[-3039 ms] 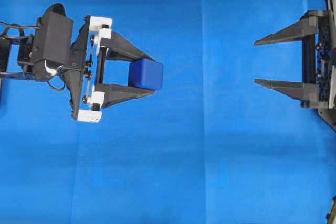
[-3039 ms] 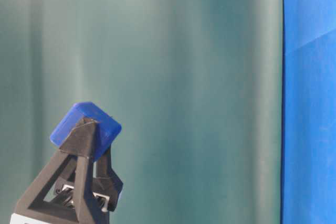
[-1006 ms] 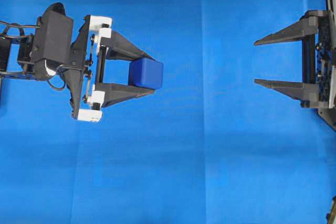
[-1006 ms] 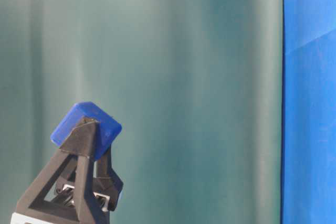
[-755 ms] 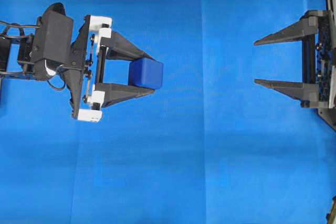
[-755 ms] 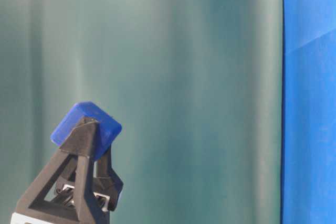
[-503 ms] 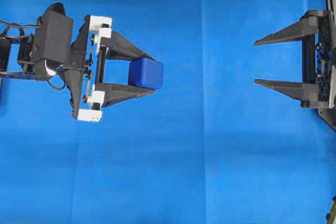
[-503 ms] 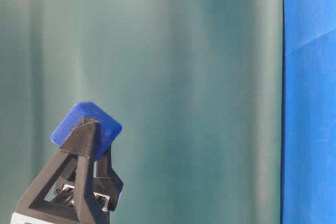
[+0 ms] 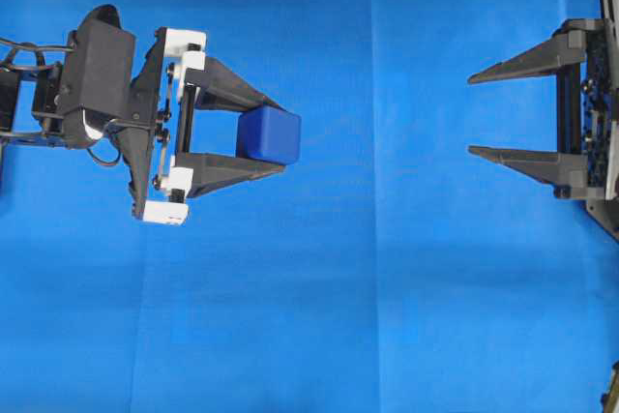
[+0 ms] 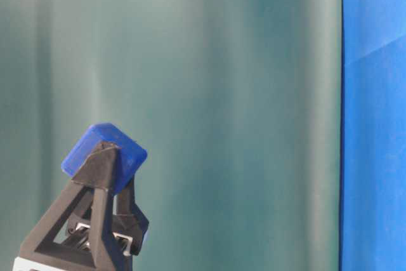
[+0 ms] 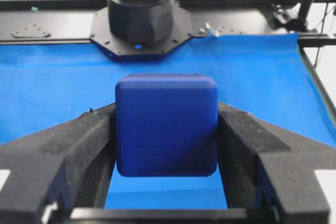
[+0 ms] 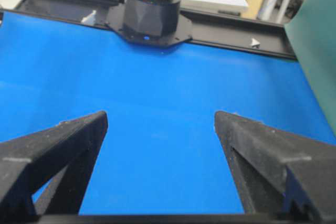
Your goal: Handover the blue block to the right arm after grasping it with the left arm, then place it in the designated position.
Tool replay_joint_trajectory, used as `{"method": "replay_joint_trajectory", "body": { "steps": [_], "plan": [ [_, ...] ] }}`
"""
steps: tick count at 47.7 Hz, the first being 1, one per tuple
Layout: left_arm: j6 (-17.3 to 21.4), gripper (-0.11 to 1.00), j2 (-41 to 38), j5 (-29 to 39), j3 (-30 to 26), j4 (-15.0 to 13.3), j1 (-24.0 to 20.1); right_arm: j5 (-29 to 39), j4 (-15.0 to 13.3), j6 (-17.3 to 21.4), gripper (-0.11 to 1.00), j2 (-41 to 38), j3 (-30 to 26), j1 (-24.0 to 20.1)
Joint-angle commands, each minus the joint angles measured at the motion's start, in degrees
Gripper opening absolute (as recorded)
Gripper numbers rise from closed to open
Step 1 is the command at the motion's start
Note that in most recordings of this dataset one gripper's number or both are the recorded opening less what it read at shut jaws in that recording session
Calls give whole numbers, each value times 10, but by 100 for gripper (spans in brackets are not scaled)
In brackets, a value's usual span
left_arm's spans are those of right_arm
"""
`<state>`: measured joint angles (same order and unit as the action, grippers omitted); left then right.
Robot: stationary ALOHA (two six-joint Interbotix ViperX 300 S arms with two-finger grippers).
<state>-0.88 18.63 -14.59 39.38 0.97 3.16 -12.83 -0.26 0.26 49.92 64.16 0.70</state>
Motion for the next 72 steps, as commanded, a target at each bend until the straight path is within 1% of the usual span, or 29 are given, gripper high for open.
{"method": "replay_joint_trajectory", "body": {
  "steps": [1, 25, 39, 42, 46, 53, 55, 56, 62, 67, 72],
  "plan": [
    [0, 49, 11, -3, -5, 0, -2, -3, 0, 1, 96, -2, -16, -1],
    [0, 49, 11, -3, -4, 0, -2, -5, 1, 1, 96, -5, -16, -1],
    [0, 49, 11, -3, -4, 0, -2, -5, -5, -4, 96, -4, -26, -1],
    [0, 49, 11, -3, -4, 0, -2, -4, -11, -4, 96, -4, -26, -1],
    [0, 49, 11, -3, -3, 0, -2, -3, -26, -5, 96, -5, -27, -4],
    [0, 49, 11, -3, -3, 0, -2, -2, -76, -26, 96, -3, -28, -6],
    [-1, 49, 11, -3, -3, 0, -2, -2, -93, -37, 96, -2, -29, -7],
    [-1, 49, 11, -3, -3, 0, -2, -2, -106, -44, 96, -2, -29, -6],
    [-2, 49, 11, -1, -3, 0, -2, -1, -156, -79, 95, -4, -28, -6],
    [-2, 49, 12, 0, -3, -1, -2, -1, -192, -114, 95, -4, -29, -6],
    [-2, 49, 11, 0, -3, 0, -2, -1, -214, -151, 95, -3, -28, -6]
  ]
}}
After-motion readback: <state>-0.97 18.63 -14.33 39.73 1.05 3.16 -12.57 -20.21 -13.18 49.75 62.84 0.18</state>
